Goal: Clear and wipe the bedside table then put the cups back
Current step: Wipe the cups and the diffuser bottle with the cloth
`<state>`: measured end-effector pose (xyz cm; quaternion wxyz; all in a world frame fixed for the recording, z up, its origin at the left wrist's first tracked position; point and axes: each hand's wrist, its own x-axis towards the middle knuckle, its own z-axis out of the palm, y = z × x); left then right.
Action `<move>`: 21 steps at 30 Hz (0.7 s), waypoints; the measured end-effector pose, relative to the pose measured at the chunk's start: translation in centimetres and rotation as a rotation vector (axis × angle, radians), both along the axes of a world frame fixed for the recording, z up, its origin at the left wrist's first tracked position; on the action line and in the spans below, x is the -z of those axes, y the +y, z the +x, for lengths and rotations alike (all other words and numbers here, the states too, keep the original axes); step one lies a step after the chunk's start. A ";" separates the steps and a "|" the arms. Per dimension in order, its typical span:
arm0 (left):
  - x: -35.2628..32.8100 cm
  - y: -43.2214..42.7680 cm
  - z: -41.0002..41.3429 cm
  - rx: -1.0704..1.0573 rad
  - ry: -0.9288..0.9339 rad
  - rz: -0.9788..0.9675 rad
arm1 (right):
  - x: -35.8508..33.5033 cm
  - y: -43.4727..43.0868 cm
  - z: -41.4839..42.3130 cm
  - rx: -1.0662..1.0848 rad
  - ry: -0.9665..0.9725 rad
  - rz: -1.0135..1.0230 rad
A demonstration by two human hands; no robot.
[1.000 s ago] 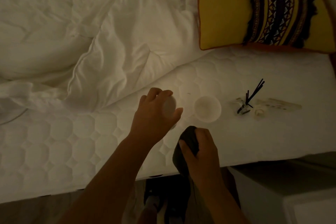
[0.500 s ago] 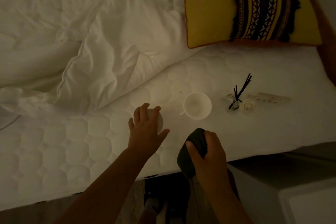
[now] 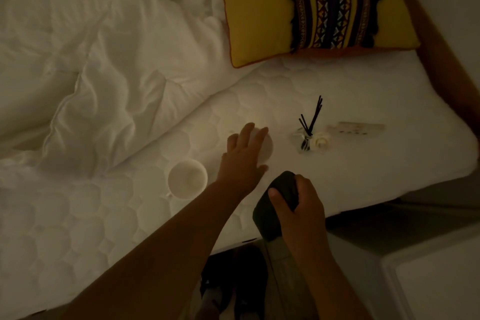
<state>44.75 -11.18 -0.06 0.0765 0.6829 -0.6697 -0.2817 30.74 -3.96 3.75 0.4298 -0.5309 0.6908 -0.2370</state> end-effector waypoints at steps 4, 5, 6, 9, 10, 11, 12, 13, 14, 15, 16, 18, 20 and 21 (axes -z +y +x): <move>-0.1 -1.8 1.2 -0.108 0.121 0.041 | -0.4 -1.0 0.1 -0.006 -0.010 -0.009; -0.6 -2.1 1.5 -0.147 0.165 0.076 | -0.5 -1.3 0.1 -0.010 -0.018 -0.016; -1.2 -2.2 1.8 -0.196 0.225 0.112 | -0.7 -1.6 0.2 -0.013 -0.036 -0.030; -3.6 -1.6 2.1 -0.359 0.485 0.228 | -1.3 -2.2 0.9 -0.039 -0.084 -0.135; -4.4 -1.3 2.1 -0.433 0.596 0.288 | -1.5 -2.3 1.5 -0.038 -0.115 -0.178; -5.2 -1.0 2.0 -0.506 0.700 0.352 | -1.6 -2.3 2.1 -0.032 -0.158 -0.221; -5.9 -0.7 1.8 -0.555 0.769 0.403 | -1.8 -2.3 2.7 -0.031 -0.188 -0.261; -6.5 -0.3 1.6 -0.577 0.797 0.424 | -1.9 -2.3 3.3 -0.047 -0.193 -0.315; -6.9 0.0 1.4 -0.590 0.807 0.425 | -2.0 -2.3 3.8 -0.079 -0.162 -0.369; -7.2 0.3 1.2 -0.611 0.822 0.419 | -1.9 -2.2 4.2 -0.102 -0.117 -0.424; -7.4 0.6 1.1 -0.640 0.842 0.418 | -1.9 -2.2 4.5 -0.121 -0.074 -0.459; -7.9 0.9 1.2 -0.689 0.871 0.437 | -1.9 -2.5 5.1 -0.129 -0.053 -0.478; -8.1 1.0 1.6 -0.693 0.836 0.441 | -2.2 -3.0 5.5 -0.068 -0.118 -0.426; -8.0 1.2 1.8 -0.697 0.819 0.411 | -2.5 -3.2 5.8 -0.003 -0.167 -0.364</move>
